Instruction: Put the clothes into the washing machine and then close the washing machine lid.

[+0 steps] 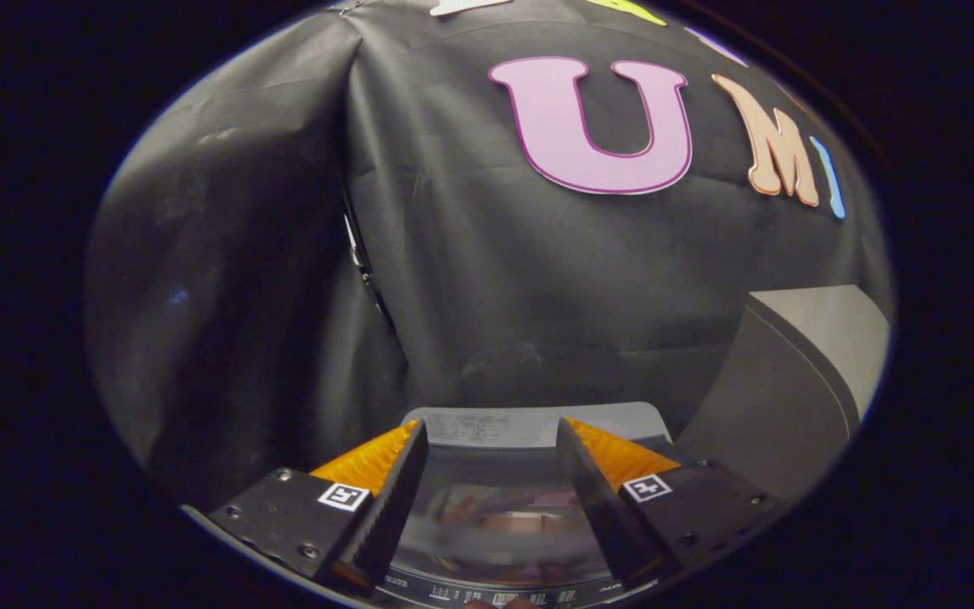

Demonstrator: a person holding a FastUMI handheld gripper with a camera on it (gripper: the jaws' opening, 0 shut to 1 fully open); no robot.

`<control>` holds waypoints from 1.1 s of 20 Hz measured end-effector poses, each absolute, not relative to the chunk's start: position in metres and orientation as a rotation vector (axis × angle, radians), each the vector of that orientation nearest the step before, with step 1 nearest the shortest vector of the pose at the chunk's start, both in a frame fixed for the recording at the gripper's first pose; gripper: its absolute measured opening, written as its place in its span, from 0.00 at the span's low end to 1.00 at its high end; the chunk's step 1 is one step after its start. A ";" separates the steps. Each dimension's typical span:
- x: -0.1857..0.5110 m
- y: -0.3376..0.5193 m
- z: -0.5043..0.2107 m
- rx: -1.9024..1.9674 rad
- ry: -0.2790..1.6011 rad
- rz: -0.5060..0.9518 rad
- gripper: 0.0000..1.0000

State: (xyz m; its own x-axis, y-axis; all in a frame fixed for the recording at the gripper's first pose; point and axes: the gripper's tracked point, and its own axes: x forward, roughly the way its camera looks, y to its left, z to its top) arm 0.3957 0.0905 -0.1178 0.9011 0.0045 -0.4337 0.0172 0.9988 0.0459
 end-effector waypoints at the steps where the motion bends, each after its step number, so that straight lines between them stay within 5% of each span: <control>1: 0.393 0.091 -0.113 0.050 0.433 0.000 0.94; 22: 0.254 0.086 -0.017 -0.058 0.071 0.051 0.95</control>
